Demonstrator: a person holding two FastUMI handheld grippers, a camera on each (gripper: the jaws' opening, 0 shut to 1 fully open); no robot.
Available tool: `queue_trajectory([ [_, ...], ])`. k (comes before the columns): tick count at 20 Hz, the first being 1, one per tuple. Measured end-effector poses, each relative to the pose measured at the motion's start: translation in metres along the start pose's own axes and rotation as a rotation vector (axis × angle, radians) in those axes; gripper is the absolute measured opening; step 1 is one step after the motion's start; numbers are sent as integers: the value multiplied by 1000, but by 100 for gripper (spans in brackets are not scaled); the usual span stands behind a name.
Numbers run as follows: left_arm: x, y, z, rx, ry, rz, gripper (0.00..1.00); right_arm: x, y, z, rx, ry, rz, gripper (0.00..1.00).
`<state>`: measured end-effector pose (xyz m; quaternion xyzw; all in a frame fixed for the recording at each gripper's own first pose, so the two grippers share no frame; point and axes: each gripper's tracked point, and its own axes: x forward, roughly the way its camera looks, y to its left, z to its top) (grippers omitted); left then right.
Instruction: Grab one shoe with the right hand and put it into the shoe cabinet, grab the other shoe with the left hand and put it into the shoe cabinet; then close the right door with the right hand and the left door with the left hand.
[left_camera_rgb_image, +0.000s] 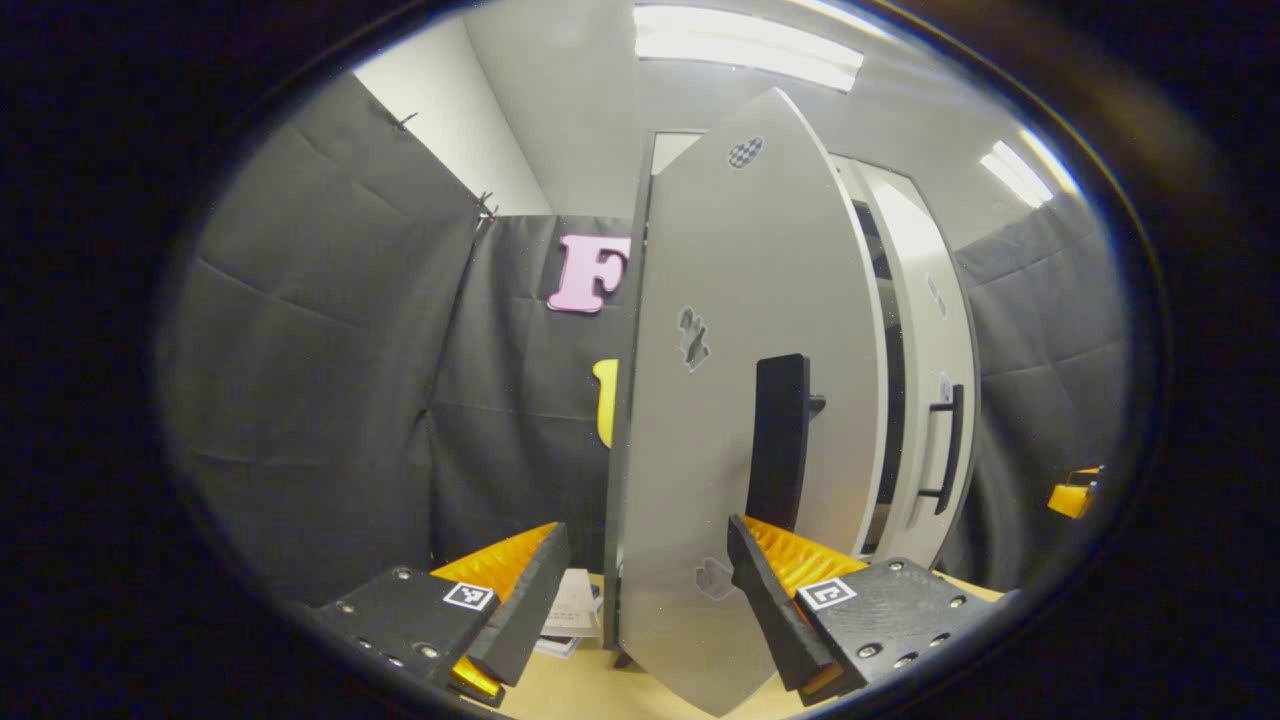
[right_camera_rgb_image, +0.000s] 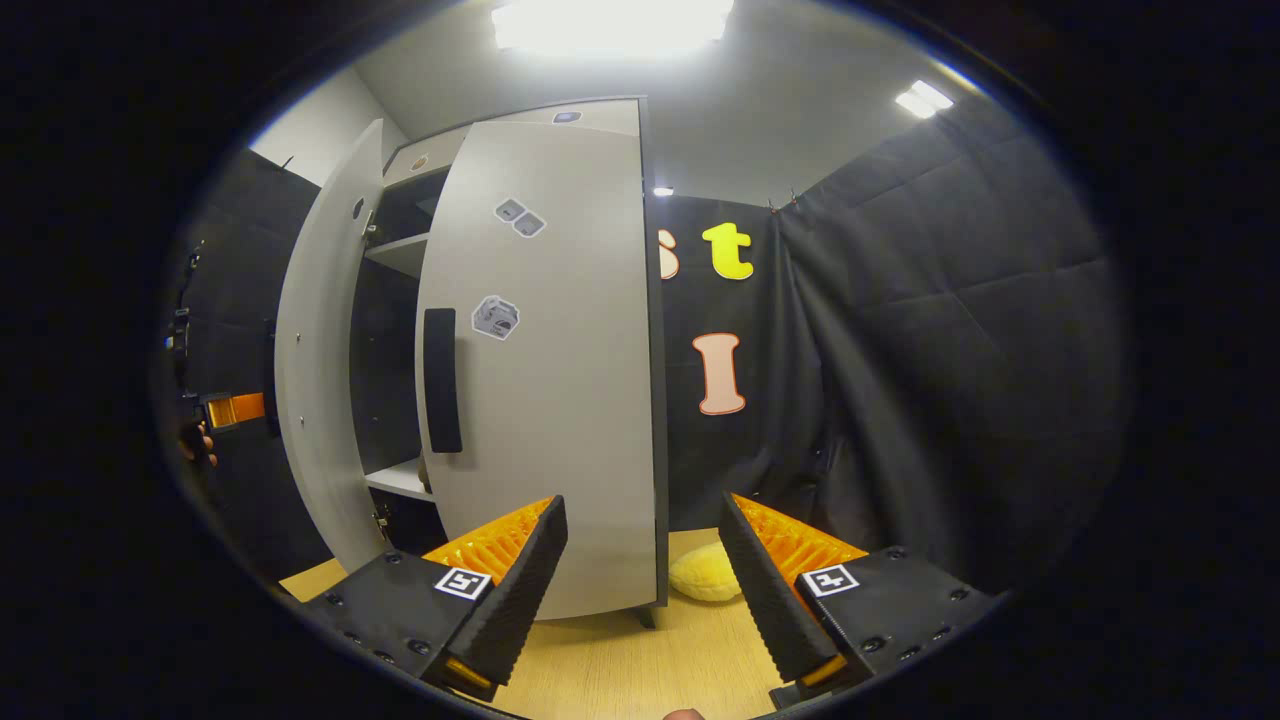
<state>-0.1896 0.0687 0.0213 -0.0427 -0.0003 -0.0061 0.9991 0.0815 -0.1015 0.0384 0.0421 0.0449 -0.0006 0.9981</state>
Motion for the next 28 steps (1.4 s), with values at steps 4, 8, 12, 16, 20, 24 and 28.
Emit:
queue_trajectory([
  [4,17,-42,-3,2,-8,-63,99,-7,-6,-1,0,1,-16,97],
  [8,30,-60,-9,13,1,-86,99,-13,-6,-4,1,2,-25,97],
  [12,32,-58,-7,16,3,-84,99,-17,1,-2,2,-1,-12,97],
  [16,10,-41,3,43,-16,-61,99,-21,15,7,-2,-19,21,97],
  [20,-44,-14,-4,83,-2,-24,99,-33,31,13,-14,-35,62,97],
  [24,-79,3,-10,111,17,13,99,-49,40,16,-32,-46,96,97],
  [28,-108,10,-23,128,40,35,99,-65,41,14,-24,-58,106,97],
])
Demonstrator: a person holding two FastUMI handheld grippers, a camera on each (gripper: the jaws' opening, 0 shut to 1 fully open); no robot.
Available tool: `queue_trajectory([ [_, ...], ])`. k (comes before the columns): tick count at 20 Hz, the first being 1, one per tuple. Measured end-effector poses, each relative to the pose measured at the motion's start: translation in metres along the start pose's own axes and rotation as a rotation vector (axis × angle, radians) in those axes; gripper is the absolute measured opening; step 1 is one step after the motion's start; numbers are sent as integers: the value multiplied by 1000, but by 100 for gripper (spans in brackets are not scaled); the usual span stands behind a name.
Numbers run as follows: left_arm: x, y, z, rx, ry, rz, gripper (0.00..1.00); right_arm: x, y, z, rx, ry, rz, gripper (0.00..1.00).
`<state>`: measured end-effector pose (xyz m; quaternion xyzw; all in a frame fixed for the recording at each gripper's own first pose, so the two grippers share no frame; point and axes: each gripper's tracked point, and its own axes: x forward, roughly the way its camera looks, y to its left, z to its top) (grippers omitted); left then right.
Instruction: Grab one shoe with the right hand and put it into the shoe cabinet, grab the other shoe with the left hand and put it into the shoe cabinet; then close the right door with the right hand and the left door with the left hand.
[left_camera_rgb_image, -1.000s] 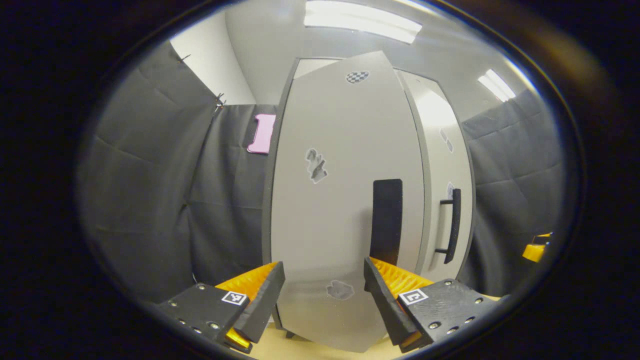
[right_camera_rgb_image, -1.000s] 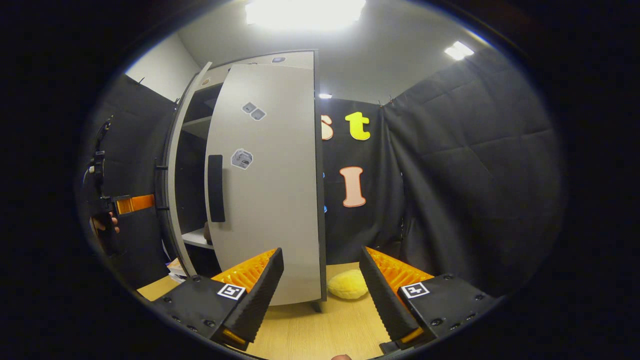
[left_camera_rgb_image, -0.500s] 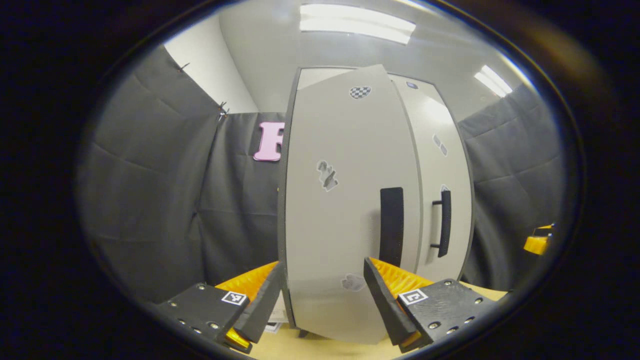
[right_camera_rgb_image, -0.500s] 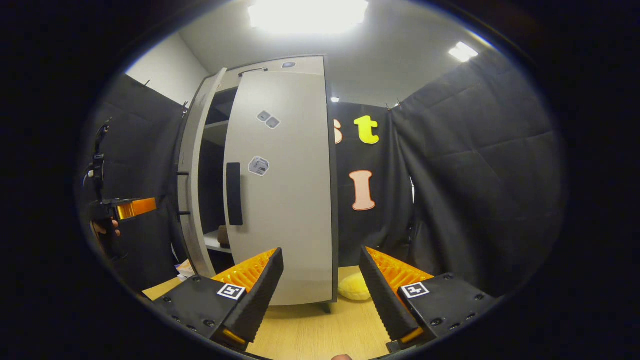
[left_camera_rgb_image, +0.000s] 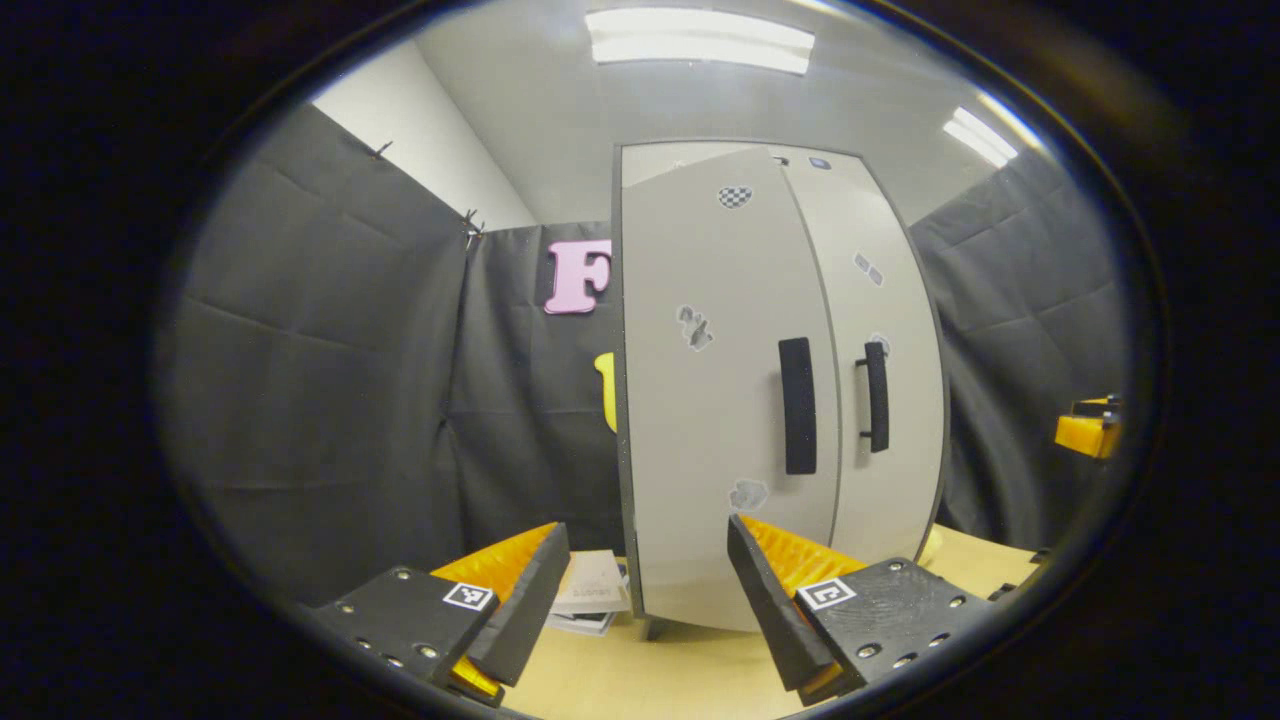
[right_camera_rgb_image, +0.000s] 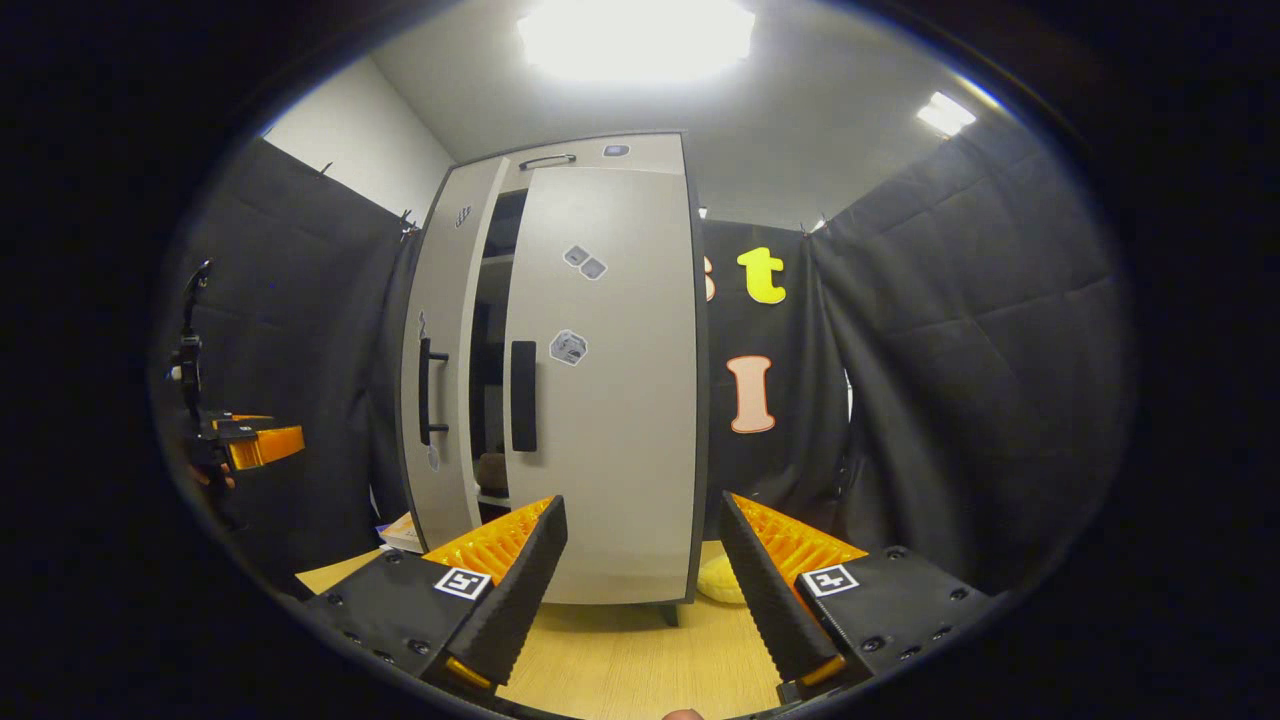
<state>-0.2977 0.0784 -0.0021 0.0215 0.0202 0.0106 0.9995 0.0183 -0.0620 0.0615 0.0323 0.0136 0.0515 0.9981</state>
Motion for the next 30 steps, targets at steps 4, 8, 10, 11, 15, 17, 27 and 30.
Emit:
queue_trajectory([
  [4,-26,5,-14,20,15,24,99,-8,0,-1,4,-3,4,97],
  [8,-40,13,-15,25,15,50,98,-17,-1,-2,24,-19,4,97],
  [10,-44,14,-13,29,12,58,98,-19,-1,-2,27,-17,5,97],
  [11,-46,15,-13,33,11,62,99,-19,-2,-2,25,-16,6,97],
  [15,-49,16,-12,45,8,67,99,-18,-4,-2,23,-15,3,97],
  [17,-48,15,-14,45,10,67,99,-19,-6,-3,23,-11,0,97],
  [27,-49,16,-16,53,17,70,99,-17,-5,-1,20,-11,4,97],
  [30,-50,16,-16,58,17,71,94,-16,-5,0,20,-13,5,97],
])
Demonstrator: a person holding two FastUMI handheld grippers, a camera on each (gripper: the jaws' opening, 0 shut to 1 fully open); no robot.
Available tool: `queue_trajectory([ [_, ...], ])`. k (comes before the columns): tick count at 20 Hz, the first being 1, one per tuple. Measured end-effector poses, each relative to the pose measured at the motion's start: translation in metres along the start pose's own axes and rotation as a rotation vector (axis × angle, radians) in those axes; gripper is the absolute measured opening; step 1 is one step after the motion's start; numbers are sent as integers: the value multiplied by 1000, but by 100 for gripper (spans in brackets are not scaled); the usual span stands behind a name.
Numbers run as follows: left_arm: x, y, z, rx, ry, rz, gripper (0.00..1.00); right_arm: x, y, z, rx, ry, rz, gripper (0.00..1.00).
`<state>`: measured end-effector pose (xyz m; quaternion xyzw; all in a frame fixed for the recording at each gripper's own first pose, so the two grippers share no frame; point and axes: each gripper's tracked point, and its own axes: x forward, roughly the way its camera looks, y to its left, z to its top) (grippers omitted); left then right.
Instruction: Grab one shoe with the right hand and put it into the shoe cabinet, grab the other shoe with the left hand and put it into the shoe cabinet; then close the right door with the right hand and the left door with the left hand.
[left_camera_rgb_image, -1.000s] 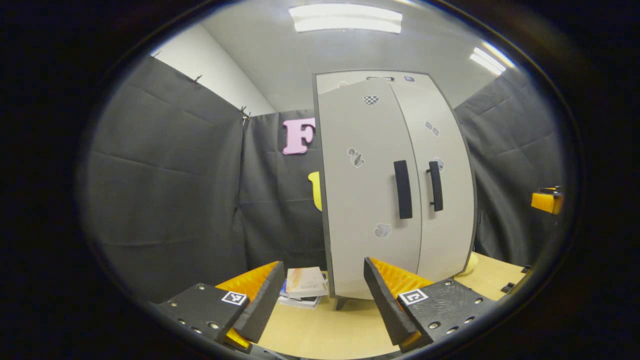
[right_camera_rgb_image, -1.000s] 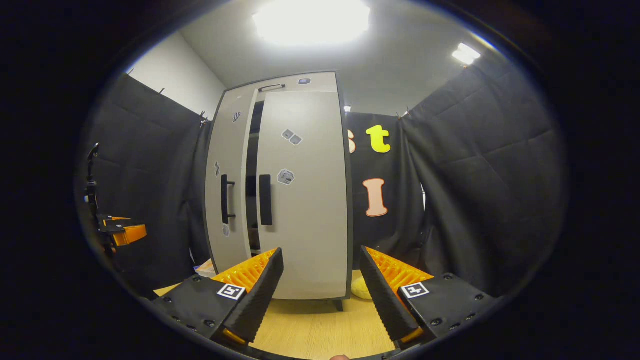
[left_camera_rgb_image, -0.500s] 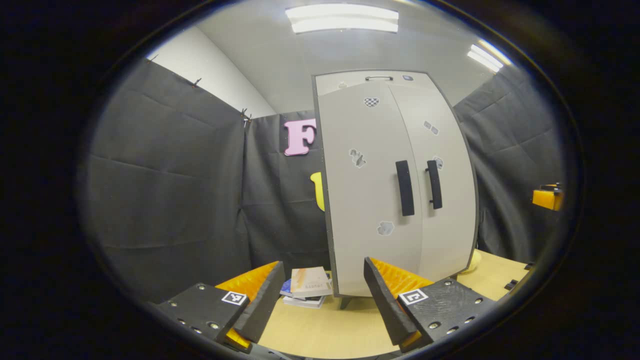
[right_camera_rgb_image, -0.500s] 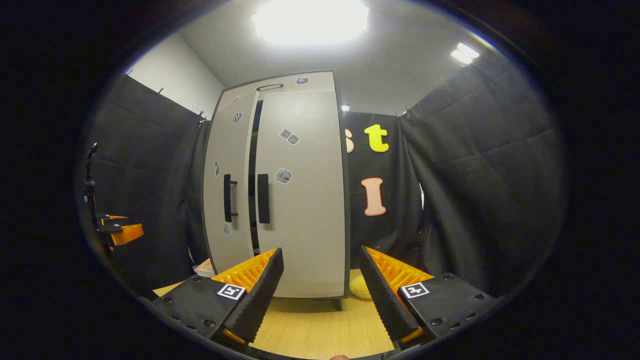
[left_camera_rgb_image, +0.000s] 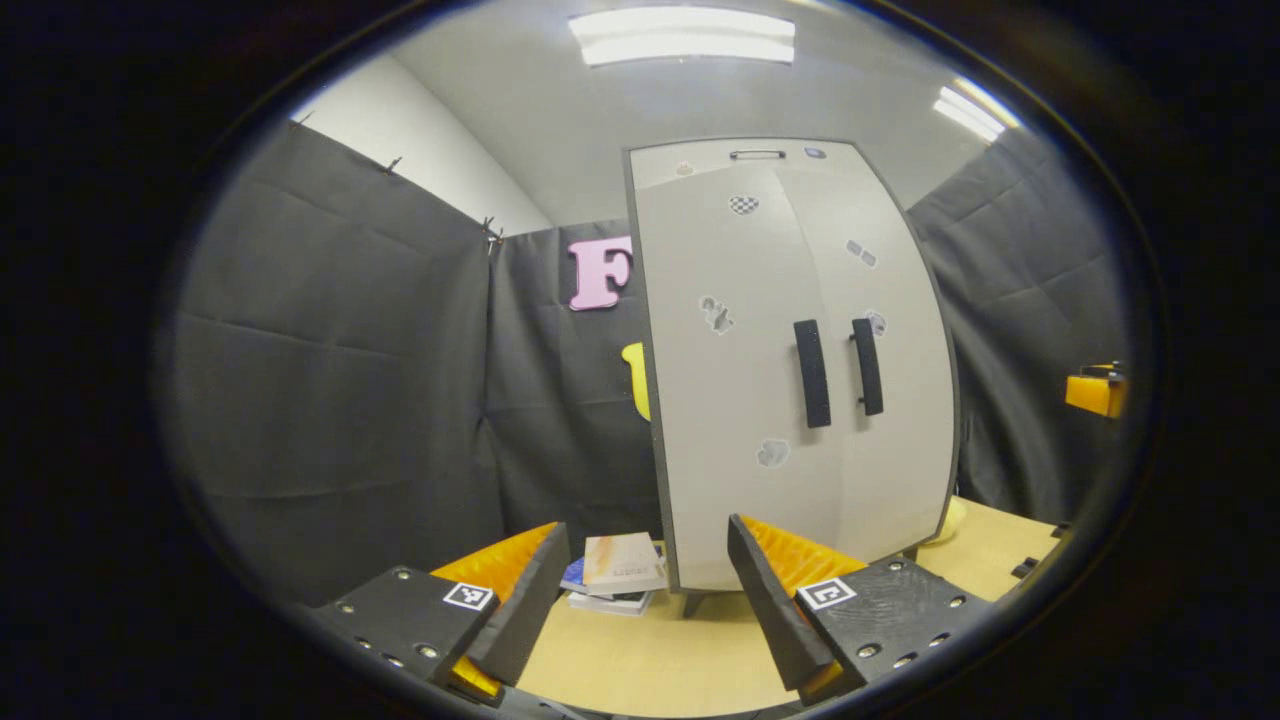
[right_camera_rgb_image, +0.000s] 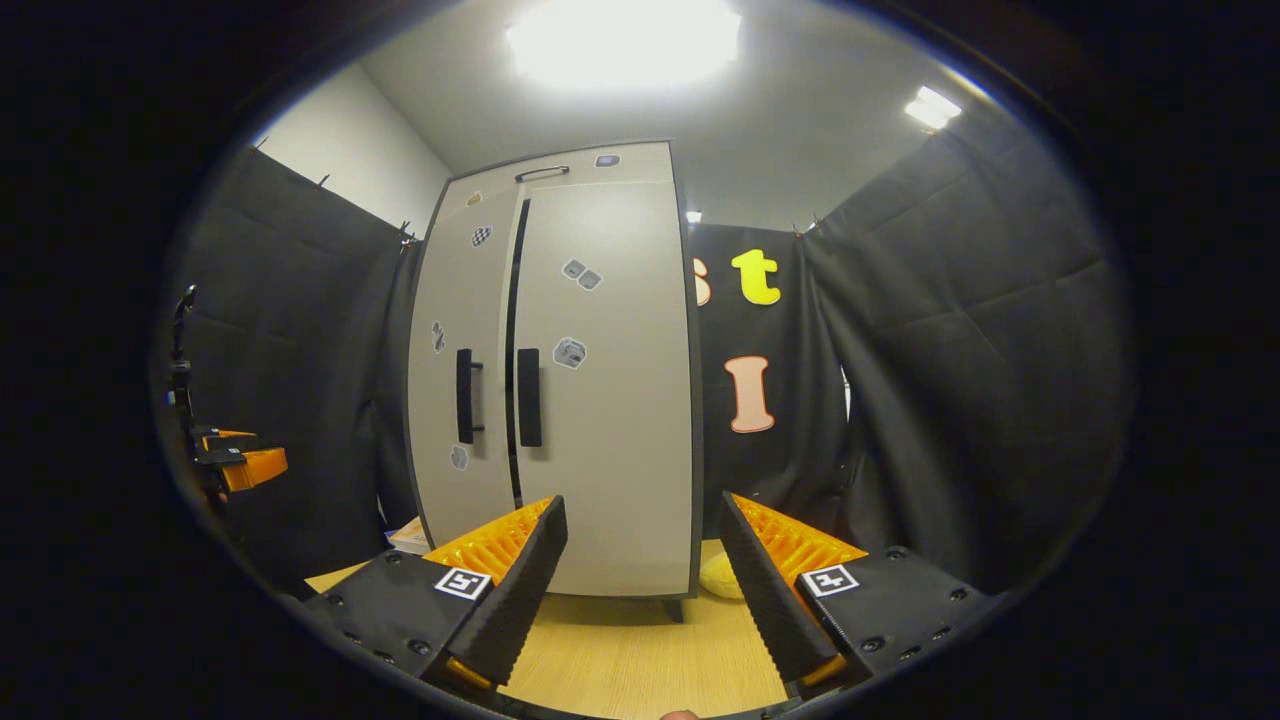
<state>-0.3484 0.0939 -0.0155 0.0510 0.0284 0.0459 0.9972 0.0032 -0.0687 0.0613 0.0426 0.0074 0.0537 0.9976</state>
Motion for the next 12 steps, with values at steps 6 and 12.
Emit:
queue_trajectory([
  [6,0,1,0,1,1,4,99,2,1,0,1,0,3,97],
  [12,1,0,1,2,2,6,99,4,0,0,2,-3,3,97],
])
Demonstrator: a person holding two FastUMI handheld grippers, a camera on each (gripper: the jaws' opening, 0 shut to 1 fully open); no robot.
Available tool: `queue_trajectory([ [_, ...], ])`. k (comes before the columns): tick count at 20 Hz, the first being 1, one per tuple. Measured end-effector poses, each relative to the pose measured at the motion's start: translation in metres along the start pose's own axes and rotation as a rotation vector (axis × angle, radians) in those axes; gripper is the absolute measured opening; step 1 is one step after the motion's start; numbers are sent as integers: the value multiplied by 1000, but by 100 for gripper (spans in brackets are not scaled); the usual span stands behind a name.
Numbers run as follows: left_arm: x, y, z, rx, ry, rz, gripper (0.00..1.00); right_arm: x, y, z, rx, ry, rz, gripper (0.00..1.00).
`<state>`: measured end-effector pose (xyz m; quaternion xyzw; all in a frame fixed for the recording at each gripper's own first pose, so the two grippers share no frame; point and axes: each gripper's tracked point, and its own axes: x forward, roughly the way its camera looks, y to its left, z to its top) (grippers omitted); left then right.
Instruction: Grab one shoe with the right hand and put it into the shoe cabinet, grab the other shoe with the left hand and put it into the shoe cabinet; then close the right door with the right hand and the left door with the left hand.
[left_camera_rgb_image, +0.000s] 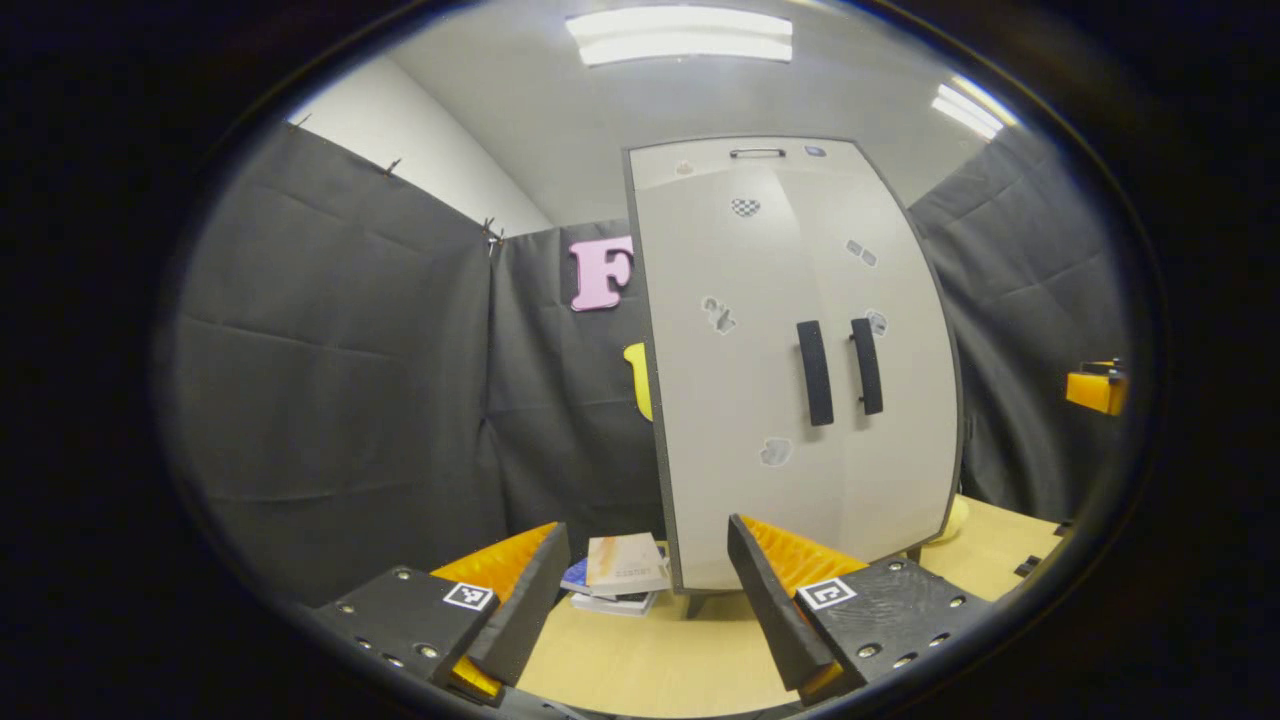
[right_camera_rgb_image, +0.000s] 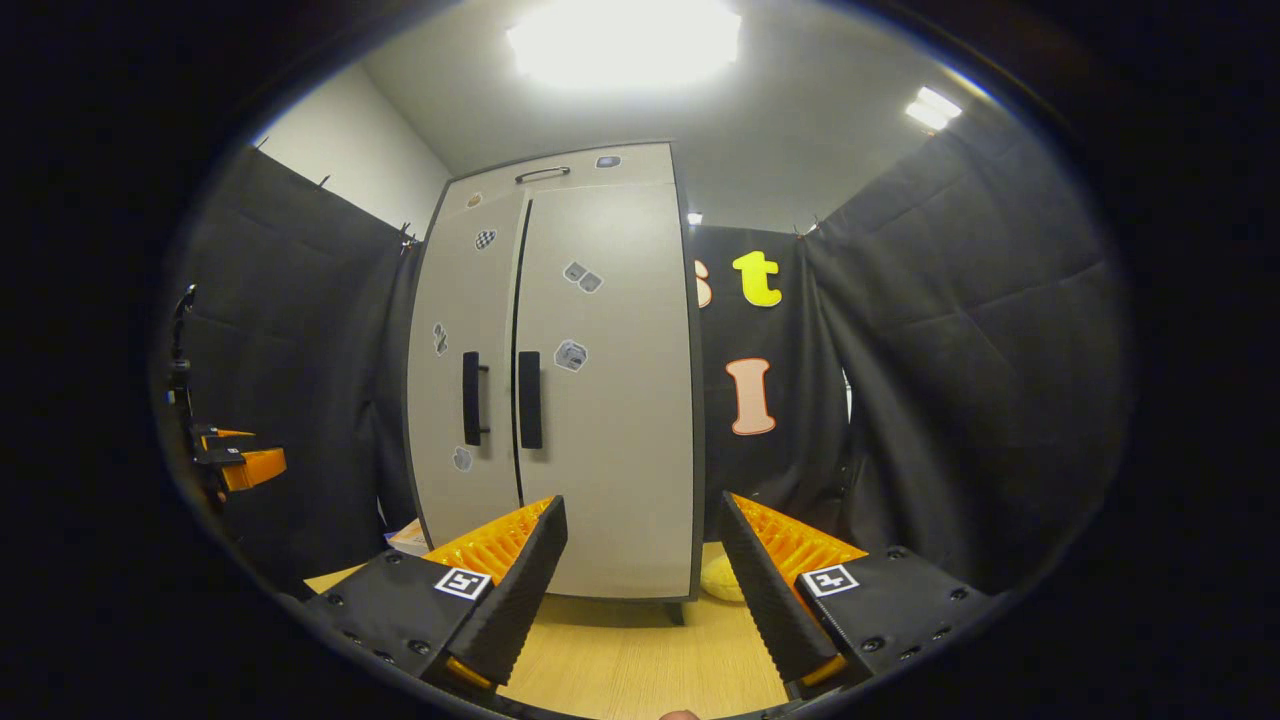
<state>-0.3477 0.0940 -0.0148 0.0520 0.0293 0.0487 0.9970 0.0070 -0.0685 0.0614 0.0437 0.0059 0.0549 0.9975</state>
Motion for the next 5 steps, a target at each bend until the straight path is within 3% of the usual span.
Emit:
queue_trajectory([
  [5,0,0,-1,0,2,4,99,3,-2,-1,-1,2,-2,97],
])
